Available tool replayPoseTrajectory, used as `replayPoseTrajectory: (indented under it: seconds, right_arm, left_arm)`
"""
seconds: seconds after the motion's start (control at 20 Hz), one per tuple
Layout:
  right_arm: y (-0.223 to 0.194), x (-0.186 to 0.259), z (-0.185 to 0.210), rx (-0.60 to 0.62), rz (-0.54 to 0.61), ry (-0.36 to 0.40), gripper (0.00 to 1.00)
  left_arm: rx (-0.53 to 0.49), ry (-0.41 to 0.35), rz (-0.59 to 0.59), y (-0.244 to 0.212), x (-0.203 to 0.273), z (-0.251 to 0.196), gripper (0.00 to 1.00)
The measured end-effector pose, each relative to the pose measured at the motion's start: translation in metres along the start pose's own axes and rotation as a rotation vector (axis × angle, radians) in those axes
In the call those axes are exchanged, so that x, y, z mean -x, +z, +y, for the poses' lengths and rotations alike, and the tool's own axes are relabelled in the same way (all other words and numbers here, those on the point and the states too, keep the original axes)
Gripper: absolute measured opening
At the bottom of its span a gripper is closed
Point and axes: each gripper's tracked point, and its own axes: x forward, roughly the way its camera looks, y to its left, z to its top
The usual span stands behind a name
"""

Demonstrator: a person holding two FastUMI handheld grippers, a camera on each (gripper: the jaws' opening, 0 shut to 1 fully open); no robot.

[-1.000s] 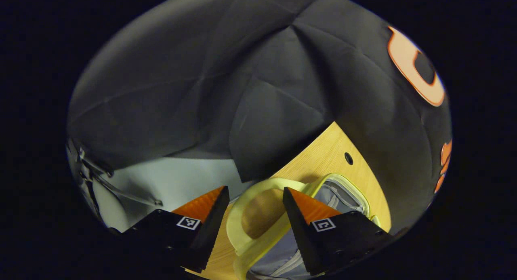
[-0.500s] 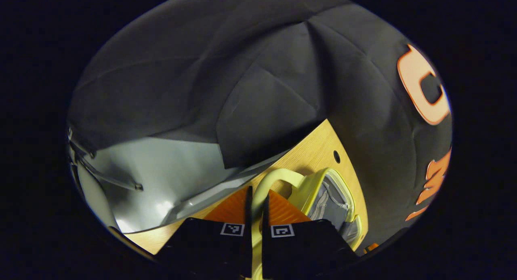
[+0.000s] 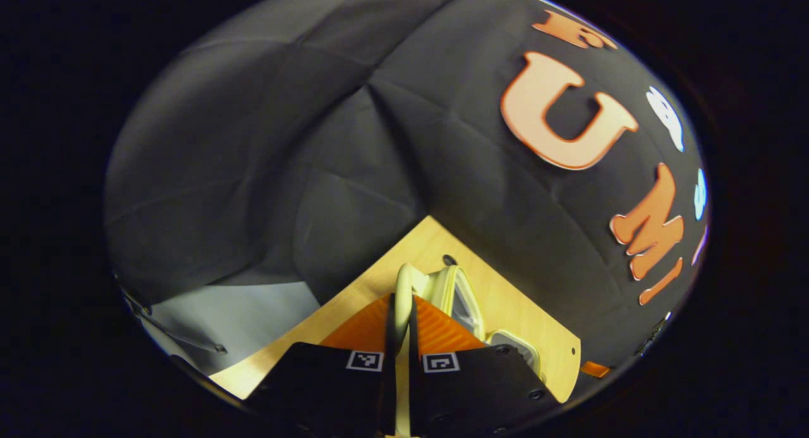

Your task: First open the suitcase, pack the skin care products into it, and then close the suitcase.

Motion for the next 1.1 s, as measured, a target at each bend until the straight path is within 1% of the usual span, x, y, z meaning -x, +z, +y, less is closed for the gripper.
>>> replayPoseTrajectory:
  seconds: [0.25,0.45,0.55,0.6,0.75,0.95,1.1]
  right_arm:
    - [0.019,0.028,-0.014,0.068,-0.081,-0.010,0.92]
    - [0.025,0.045,-0.021,0.094,-0.111,0.003,0.92]
    - [0.030,0.053,-0.028,0.110,-0.137,0.003,0.93]
    - [0.033,0.056,-0.033,0.116,-0.149,-0.002,0.93]
    - [0.037,0.065,-0.045,0.127,-0.171,-0.004,0.94]
    - [0.043,0.075,-0.063,0.121,-0.199,-0.001,0.94]
    - [0.042,0.084,-0.078,0.113,-0.207,-0.001,0.94]
  left_arm:
    - [-0.101,-0.085,-0.040,0.005,0.025,-0.065,0.08]
    - [-0.178,-0.202,-0.054,-0.003,0.050,-0.141,0.09]
    - [-0.211,-0.277,-0.037,-0.017,0.060,-0.188,0.08]
    - [-0.240,-0.302,-0.037,-0.026,0.065,-0.204,0.08]
    - [-0.307,-0.351,-0.015,-0.047,0.067,-0.250,0.08]
    - [-0.341,-0.414,0.029,-0.087,0.070,-0.295,0.09]
    - [-0.388,-0.436,0.059,-0.119,0.065,-0.324,0.08]
